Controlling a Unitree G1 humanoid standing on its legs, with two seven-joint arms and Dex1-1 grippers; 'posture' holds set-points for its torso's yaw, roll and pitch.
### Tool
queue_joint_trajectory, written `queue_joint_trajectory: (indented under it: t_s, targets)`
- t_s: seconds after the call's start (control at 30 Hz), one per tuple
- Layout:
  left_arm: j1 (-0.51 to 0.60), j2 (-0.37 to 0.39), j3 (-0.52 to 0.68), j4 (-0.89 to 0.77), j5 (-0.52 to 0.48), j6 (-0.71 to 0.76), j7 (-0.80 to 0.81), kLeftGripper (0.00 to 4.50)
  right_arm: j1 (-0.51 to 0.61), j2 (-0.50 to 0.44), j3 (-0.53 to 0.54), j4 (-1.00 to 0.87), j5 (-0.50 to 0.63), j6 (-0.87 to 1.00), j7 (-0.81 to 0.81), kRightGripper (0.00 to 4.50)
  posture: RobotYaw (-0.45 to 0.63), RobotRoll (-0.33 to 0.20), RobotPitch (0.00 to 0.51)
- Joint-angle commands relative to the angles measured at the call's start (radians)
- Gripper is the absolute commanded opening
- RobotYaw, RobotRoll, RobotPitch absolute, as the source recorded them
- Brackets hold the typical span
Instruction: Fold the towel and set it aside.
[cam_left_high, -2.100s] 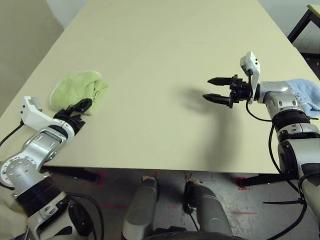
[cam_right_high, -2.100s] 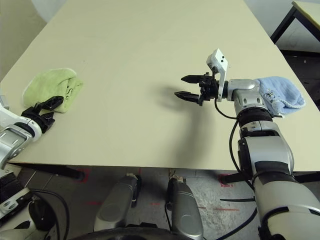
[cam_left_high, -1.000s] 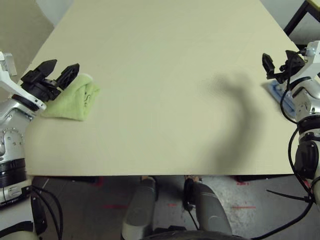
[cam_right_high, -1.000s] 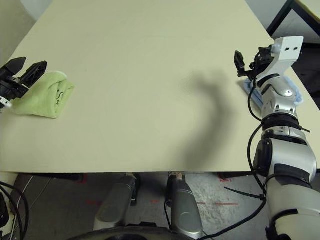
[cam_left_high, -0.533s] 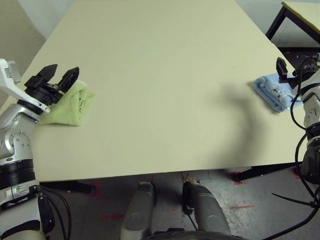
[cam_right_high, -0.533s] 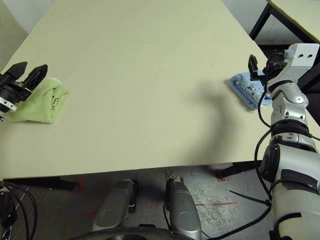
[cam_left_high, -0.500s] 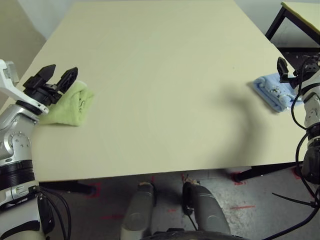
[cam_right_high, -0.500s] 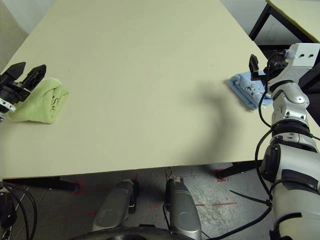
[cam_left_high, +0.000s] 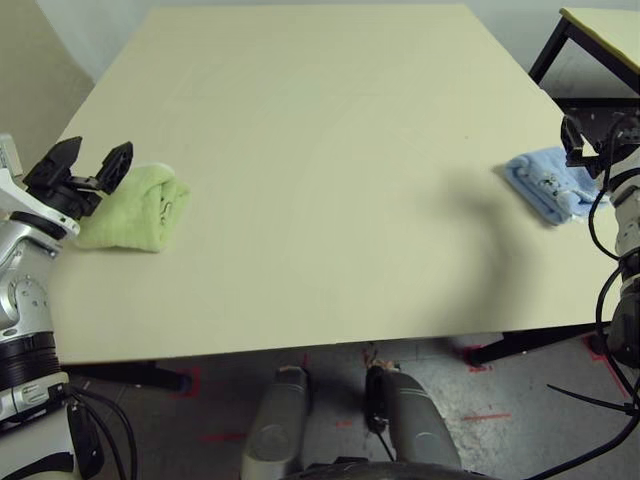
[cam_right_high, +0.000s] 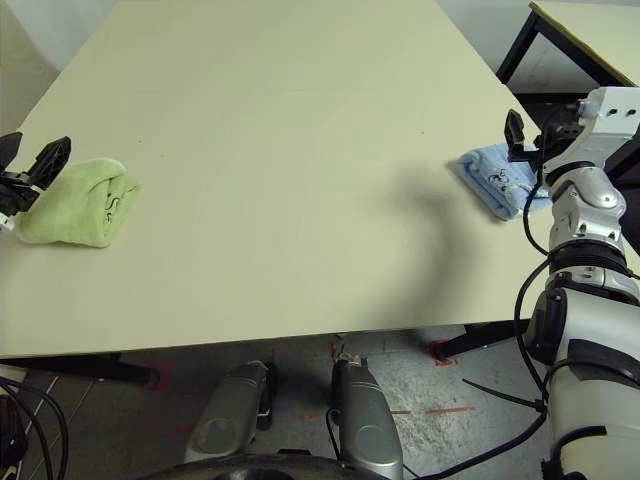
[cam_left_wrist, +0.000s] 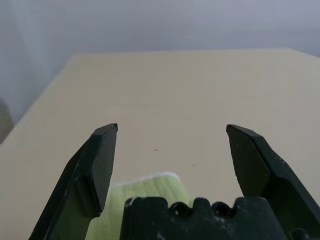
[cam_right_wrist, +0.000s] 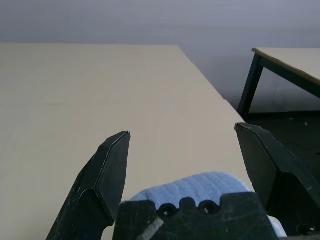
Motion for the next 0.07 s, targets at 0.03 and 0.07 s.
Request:
queue_joint_trajectory:
  t_s: [0.03,0.07]
  targets:
    - [0.027,0.004,0.006,-0.029,0.011,0.007,0.01,4.42,-0.014,0.009,0.002,0.022,-0.004,0.007,0.004,4.5,0.17,0.0,0.117]
    - [0.029,0.003,0.006,-0.033,0.01,0.008,0.013,4.42,-0.015,0.011,0.003,0.023,-0.004,0.007,0.003,4.5,0.17,0.0,0.116]
